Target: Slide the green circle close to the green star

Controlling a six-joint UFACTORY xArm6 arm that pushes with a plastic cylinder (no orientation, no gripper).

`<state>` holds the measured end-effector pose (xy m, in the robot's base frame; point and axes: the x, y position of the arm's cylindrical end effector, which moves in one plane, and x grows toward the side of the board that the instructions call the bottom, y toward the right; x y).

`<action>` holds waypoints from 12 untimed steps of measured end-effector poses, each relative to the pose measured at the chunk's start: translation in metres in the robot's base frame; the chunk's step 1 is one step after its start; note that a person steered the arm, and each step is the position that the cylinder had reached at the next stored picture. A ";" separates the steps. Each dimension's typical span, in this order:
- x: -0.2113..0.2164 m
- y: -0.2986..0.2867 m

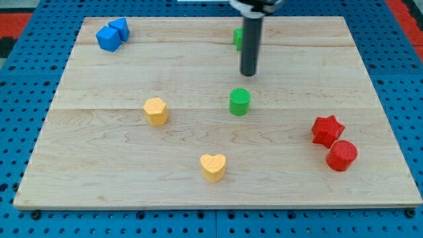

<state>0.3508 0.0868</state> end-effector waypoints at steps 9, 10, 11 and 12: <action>0.006 -0.165; 0.026 -0.184; 0.013 -0.251; 0.009 -0.280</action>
<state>0.3595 -0.1930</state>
